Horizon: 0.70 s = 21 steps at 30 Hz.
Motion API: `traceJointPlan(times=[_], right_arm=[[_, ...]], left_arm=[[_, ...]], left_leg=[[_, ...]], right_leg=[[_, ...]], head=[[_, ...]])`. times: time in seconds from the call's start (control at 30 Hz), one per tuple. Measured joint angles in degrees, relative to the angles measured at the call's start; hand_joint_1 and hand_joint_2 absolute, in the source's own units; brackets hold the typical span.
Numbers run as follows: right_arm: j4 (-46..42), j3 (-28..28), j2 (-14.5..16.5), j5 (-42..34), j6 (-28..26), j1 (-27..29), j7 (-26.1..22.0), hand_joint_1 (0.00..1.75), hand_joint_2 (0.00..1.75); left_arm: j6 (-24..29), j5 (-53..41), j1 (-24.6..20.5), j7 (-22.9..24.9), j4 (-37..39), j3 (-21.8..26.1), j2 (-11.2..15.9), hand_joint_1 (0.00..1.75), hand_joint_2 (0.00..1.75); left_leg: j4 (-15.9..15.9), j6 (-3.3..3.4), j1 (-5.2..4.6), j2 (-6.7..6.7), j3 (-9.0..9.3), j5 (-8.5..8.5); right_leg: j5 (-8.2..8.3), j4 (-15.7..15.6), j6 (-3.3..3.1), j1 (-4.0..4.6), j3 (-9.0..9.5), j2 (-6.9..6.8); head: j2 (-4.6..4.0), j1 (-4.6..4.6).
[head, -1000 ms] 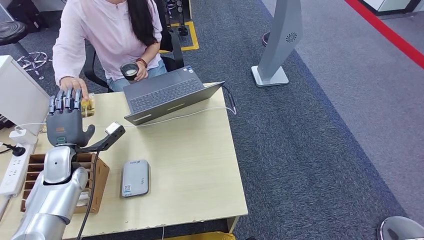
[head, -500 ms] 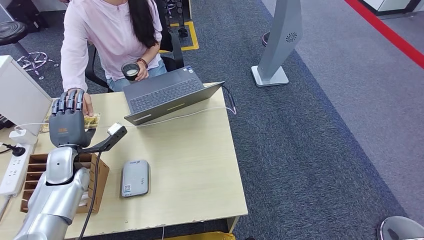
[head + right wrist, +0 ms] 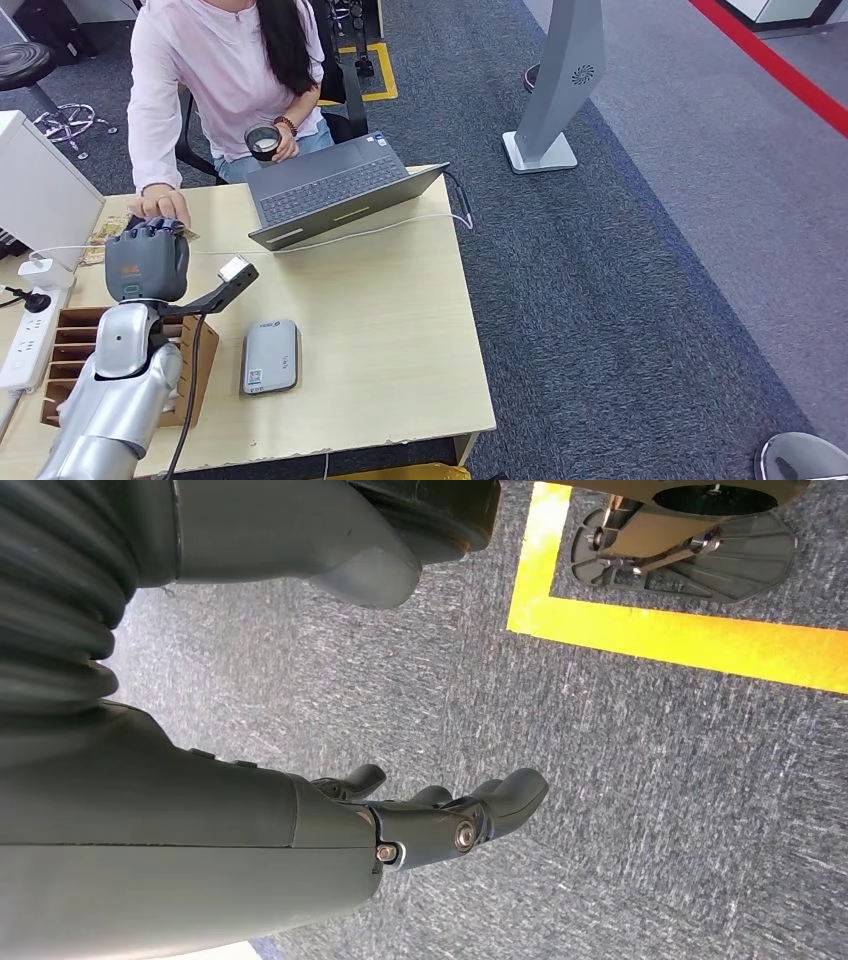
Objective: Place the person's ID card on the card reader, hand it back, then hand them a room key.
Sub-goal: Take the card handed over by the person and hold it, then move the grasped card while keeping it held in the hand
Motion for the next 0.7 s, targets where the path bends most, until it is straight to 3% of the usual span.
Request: traceJointPlan(times=[0.4,0.7], right_arm=[[0.0,0.02,0.08,-1.16,-0.23,0.03,-1.09,0.0,1.75],[0.0,-0.01,0.15,-1.65,-0.42,0.11,-1.59,0.0,1.75]], left_arm=[[-2.29,1.74,8.37,-4.42,-9.25,-0.19,-1.16,1.75,1.75],[-5.24,0.8,12.82,-4.4,-16.23,-3.29,-2.65,1.75,1.75]], left_leg=[[0.0,0.0,0.0,0.01,0.0,-0.02],[0.0,0.0,0.0,0.0,0.0,-0.02]], right_leg=[[-0.02,-0.01,0.01,0.0,-0.02,0.01],[-0.02,-0.01,0.01,0.0,-0.02,0.02]], head=[[0.0,0.01],[0.0,0.0]])
